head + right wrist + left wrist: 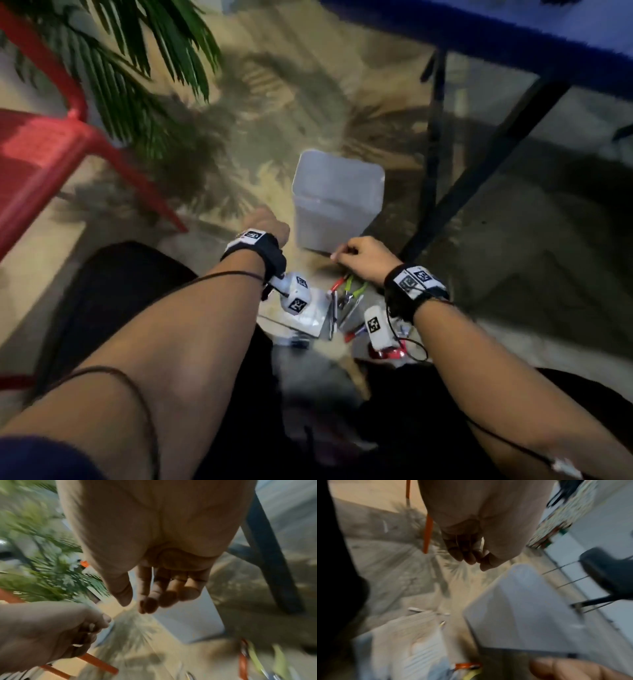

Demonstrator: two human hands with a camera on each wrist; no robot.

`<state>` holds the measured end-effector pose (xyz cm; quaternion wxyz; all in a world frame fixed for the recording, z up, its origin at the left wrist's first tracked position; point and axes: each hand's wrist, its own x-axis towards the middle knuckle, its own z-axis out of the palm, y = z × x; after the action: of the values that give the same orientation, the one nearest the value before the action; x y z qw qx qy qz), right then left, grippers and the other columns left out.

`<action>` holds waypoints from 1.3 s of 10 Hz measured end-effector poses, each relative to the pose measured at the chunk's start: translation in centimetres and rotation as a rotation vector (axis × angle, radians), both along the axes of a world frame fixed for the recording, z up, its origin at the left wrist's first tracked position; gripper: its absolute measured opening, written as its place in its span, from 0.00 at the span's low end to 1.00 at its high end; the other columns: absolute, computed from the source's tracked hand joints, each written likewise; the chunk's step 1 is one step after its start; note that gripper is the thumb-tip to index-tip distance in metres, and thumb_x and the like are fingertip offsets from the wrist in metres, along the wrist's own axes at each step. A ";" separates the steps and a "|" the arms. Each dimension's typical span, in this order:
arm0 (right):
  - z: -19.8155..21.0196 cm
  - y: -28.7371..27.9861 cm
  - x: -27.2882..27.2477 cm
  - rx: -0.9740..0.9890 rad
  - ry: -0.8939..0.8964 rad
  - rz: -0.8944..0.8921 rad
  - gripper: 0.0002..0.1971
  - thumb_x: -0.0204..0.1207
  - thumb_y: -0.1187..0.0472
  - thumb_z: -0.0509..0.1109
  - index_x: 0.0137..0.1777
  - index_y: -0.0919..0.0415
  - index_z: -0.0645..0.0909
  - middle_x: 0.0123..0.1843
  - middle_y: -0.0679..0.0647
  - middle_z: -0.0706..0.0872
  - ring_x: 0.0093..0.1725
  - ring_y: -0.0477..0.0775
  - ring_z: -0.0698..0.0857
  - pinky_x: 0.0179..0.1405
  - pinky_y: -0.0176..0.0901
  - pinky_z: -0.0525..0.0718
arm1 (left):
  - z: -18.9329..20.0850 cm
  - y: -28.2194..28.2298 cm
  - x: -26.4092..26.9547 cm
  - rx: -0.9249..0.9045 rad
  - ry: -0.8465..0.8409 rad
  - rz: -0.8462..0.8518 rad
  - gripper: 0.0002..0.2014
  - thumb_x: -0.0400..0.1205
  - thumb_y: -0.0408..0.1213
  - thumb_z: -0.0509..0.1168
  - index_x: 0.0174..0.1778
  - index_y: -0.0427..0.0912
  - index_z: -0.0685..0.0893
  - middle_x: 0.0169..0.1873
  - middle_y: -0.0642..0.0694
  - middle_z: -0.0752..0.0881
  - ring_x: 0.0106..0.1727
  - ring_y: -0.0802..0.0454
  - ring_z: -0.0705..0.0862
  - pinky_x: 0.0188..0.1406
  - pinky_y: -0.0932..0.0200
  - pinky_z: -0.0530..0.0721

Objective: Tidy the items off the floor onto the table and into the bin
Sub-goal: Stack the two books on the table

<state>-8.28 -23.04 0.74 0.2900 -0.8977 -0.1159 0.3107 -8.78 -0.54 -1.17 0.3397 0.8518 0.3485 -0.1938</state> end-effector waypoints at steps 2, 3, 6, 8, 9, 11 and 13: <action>-16.8 0.2 -0.1 -0.067 0.465 -0.093 0.07 0.86 0.55 0.72 0.45 0.52 0.83 0.41 0.53 0.86 0.32 0.49 0.81 0.28 0.39 0.79 | -12.4 -2.4 -5.0 -0.202 0.302 0.063 0.12 0.83 0.38 0.67 0.58 0.34 0.85 0.55 0.35 0.86 0.58 0.38 0.86 0.48 0.55 0.80; -22.5 0.4 -0.4 -0.065 0.462 -0.175 0.03 0.84 0.56 0.74 0.49 0.53 0.86 0.49 0.53 0.87 0.41 0.51 0.84 0.36 0.39 0.82 | -19.0 -3.7 -7.1 -0.326 0.359 0.080 0.26 0.83 0.37 0.69 0.78 0.36 0.76 0.75 0.37 0.79 0.73 0.40 0.80 0.57 0.57 0.81; -29.2 2.1 -1.9 -0.166 0.326 -0.075 0.32 0.80 0.62 0.75 0.84 0.57 0.72 0.80 0.56 0.78 0.78 0.58 0.79 0.80 0.46 0.77 | -24.4 -6.8 -10.1 -0.468 0.447 0.118 0.18 0.88 0.34 0.60 0.74 0.34 0.81 0.72 0.35 0.82 0.66 0.39 0.83 0.69 0.49 0.80; -30.1 1.2 -2.3 -0.295 0.420 -0.061 0.35 0.83 0.43 0.72 0.87 0.53 0.69 0.88 0.63 0.67 0.86 0.64 0.70 0.83 0.49 0.70 | -25.8 -6.4 -9.9 -0.462 0.519 0.005 0.17 0.86 0.41 0.67 0.68 0.37 0.85 0.68 0.38 0.85 0.62 0.41 0.85 0.61 0.56 0.81; -30.3 0.3 -3.4 -0.281 0.491 -0.039 0.25 0.85 0.41 0.68 0.76 0.54 0.83 0.76 0.60 0.85 0.72 0.62 0.85 0.70 0.46 0.82 | -25.1 -6.5 -10.5 -0.384 0.471 -0.019 0.19 0.88 0.52 0.62 0.68 0.44 0.84 0.67 0.46 0.85 0.68 0.43 0.82 0.61 0.57 0.76; -26.8 -1.2 -4.5 -0.074 0.735 -0.248 0.15 0.83 0.55 0.75 0.65 0.61 0.85 0.62 0.60 0.93 0.62 0.63 0.91 0.66 0.65 0.89 | -25.0 -6.1 -10.5 -0.485 0.483 0.158 0.22 0.86 0.34 0.62 0.75 0.30 0.78 0.73 0.32 0.81 0.62 0.43 0.86 0.32 0.65 0.81; -17.6 -1.7 -2.0 0.109 0.866 -0.481 0.14 0.86 0.69 0.71 0.69 0.69 0.80 0.63 0.68 0.92 0.55 0.67 0.94 0.41 0.57 0.96 | -19.8 -7.5 -7.9 -0.515 0.425 -0.087 0.21 0.88 0.36 0.63 0.75 0.28 0.78 0.72 0.28 0.80 0.57 0.44 0.84 0.64 0.48 0.84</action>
<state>-10.26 -24.71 -16.88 0.4215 -0.6711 0.2096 0.5727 -16.72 -8.01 -20.93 0.4551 0.6926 0.3144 -0.4629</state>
